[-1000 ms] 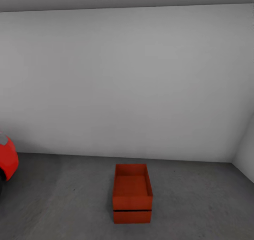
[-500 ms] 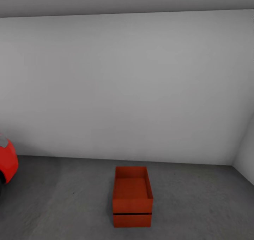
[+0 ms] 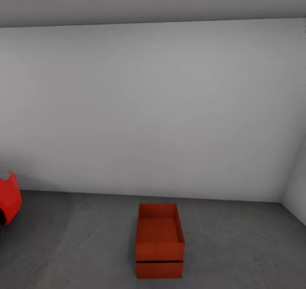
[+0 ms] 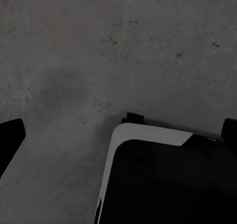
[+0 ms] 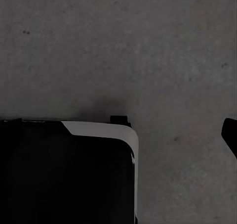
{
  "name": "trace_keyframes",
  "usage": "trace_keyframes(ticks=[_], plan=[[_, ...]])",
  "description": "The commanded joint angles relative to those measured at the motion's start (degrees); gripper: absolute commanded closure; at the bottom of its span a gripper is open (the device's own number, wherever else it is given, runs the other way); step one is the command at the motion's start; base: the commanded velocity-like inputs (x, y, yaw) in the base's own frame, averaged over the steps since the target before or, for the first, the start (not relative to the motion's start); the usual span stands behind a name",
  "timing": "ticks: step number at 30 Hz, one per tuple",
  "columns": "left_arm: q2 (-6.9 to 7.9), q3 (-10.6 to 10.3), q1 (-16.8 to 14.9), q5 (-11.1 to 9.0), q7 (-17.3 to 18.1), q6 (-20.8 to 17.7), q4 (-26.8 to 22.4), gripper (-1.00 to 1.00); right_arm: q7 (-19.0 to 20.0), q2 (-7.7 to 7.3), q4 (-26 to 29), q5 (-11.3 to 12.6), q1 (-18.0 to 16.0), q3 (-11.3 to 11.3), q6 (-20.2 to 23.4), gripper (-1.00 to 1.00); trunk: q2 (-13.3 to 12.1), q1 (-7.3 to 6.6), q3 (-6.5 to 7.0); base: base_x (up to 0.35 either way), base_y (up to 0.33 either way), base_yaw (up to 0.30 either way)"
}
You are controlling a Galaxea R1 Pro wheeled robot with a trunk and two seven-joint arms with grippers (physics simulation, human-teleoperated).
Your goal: Move the two storage containers from the living room to the garage. In the garage, place one container on the floor and stack the other container on top of it (either order is fine).
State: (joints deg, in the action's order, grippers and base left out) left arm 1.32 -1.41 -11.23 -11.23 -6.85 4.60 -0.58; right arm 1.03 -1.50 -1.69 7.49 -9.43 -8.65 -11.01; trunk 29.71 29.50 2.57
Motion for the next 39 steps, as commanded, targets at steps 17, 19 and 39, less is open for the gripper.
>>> trace_keyframes(ticks=[17,19,39], plan=[[-0.01,-0.2,0.0,-0.4,-0.1,0.2,0.0,-1.0,0.0,0.11,-0.2,0.5,0.0,-0.5,-0.1,-1.0,0.0,0.02,0.25,0.0,0.0,0.0],[-0.01,-0.2,0.0,-0.4,-0.1,0.2,0.0,-1.0,0.0,0.1,-0.2,0.3,0.0,-0.6,0.0,-1.0,0.0,0.02,0.25,0.0,0.0,0.0],[-0.51,0.1,0.4,-5.1,0.0,1.0,0.6,-1.0,0.0,0.27,-0.2,0.0,-0.1,-0.7,0.4,-1.0,0.0,0.02,0.25,0.0,0.0,0.0]])
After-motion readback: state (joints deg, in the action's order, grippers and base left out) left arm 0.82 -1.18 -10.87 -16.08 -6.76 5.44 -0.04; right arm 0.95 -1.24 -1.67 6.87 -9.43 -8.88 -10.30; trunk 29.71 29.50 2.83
